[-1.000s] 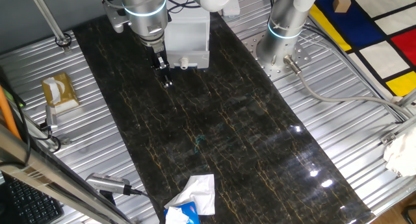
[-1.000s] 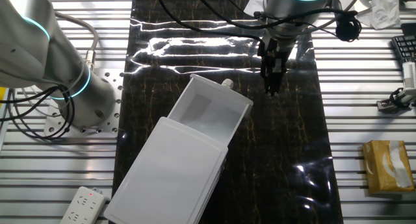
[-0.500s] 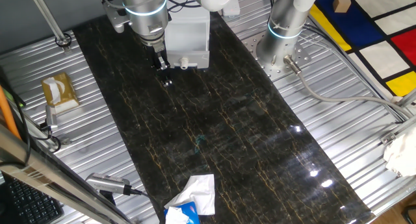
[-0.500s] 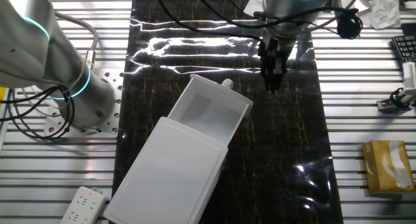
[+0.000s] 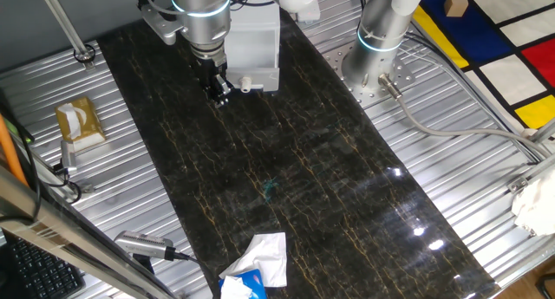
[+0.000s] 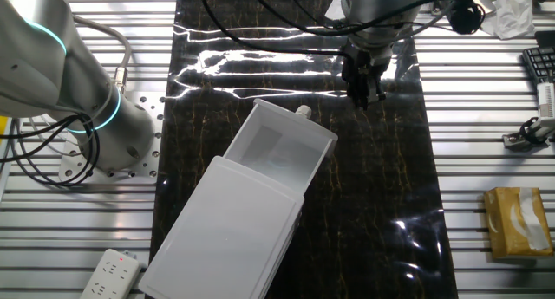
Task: Use the gripper to push and close the drawer
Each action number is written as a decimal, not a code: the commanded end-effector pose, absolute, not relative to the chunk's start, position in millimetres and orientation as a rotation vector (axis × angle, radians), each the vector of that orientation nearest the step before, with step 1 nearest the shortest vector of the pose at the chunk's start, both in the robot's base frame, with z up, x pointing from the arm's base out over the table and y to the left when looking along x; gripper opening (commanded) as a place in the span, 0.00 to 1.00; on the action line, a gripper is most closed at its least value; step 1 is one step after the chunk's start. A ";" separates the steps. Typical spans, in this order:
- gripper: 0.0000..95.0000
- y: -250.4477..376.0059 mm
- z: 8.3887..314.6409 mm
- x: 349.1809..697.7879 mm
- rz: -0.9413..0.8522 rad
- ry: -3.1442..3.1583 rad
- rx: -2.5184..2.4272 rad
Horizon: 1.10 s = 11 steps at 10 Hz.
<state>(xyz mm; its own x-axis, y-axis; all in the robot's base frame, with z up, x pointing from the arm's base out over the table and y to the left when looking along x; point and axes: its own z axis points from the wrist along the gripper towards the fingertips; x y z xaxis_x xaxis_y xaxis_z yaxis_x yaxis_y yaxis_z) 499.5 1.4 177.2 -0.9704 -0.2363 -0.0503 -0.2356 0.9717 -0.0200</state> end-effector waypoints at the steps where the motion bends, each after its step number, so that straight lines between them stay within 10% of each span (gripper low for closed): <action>1: 0.00 1.4 177.4 499.3 -0.021 3.078 -0.318; 11: 0.00 1.7 178.5 499.2 -0.033 3.085 -0.303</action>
<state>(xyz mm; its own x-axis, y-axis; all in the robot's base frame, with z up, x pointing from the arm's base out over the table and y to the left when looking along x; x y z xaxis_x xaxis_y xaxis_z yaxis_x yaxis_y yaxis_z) 499.0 1.7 178.5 -0.9801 -0.1944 -0.0402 -0.1934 0.9808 -0.0257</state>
